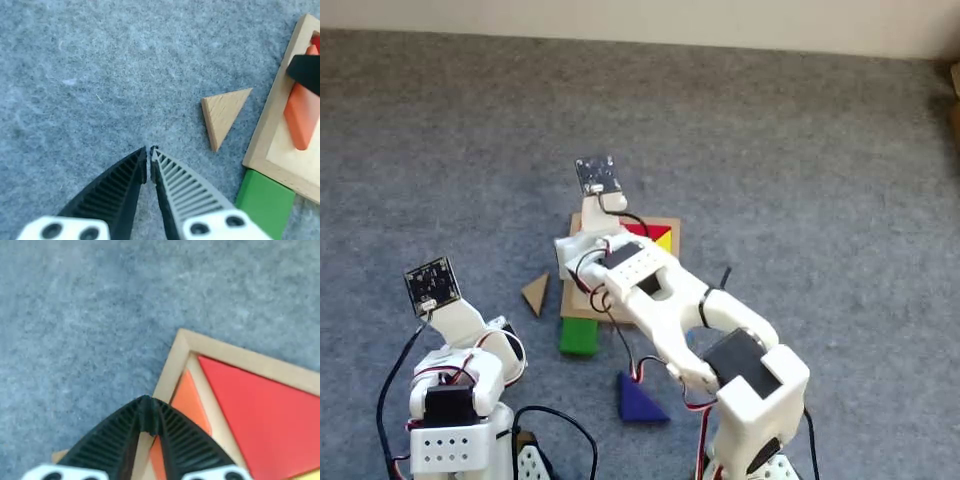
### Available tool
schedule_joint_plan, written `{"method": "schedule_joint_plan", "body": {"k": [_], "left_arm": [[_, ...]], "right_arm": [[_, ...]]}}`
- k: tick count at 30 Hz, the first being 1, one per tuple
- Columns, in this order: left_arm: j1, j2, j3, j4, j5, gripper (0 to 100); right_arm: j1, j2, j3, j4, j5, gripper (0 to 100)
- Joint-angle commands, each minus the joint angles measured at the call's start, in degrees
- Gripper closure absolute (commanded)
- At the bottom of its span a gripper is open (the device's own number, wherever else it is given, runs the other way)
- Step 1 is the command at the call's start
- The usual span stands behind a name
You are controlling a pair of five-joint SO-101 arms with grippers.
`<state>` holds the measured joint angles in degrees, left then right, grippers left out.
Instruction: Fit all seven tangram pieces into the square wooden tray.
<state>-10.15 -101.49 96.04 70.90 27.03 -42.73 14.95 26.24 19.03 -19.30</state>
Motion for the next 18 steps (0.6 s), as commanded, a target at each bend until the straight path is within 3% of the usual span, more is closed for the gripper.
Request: {"method": "schedule_joint_plan", "body": {"k": [1,18], "left_arm": [[1.19,0.40,1.27,0.26,-0.35,96],[1.19,0.40,1.27,0.26,-0.35,96]], "right_arm": [[1.89,0.13,-2.51,-0.48,-0.09,99.1],[3.91,-12.70,3.74,2.42,-0.18,99.1]]}}
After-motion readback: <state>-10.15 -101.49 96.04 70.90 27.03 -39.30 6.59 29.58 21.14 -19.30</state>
